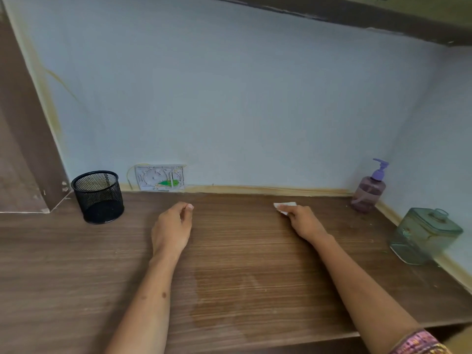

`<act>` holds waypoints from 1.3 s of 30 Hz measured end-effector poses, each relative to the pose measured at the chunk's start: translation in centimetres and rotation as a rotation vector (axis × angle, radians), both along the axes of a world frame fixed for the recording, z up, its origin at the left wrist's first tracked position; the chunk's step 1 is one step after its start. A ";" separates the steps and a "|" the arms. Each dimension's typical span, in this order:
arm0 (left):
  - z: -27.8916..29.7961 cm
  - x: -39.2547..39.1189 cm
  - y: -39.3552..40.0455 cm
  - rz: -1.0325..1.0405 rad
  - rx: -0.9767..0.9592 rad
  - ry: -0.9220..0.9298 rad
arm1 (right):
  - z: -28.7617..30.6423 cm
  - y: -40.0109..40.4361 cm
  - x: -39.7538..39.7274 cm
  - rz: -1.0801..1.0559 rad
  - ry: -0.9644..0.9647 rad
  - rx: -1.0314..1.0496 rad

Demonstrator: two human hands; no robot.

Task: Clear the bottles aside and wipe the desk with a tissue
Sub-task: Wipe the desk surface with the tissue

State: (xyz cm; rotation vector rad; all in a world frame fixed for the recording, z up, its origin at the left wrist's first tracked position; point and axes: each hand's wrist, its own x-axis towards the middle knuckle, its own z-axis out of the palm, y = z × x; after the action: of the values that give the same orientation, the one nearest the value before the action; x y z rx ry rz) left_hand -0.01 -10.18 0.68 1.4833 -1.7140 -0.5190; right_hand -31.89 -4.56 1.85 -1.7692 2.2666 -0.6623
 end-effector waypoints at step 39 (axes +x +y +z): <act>-0.5 -0.7 0.9 -0.066 -0.103 -0.062 | 3.2 2.6 0.4 -0.375 -0.754 -0.367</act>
State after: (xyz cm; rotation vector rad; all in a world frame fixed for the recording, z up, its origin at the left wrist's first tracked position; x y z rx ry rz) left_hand -0.74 -9.25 0.16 1.3863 -1.8151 -0.4162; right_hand -31.48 -1.96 5.09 -0.9203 1.9918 -1.5787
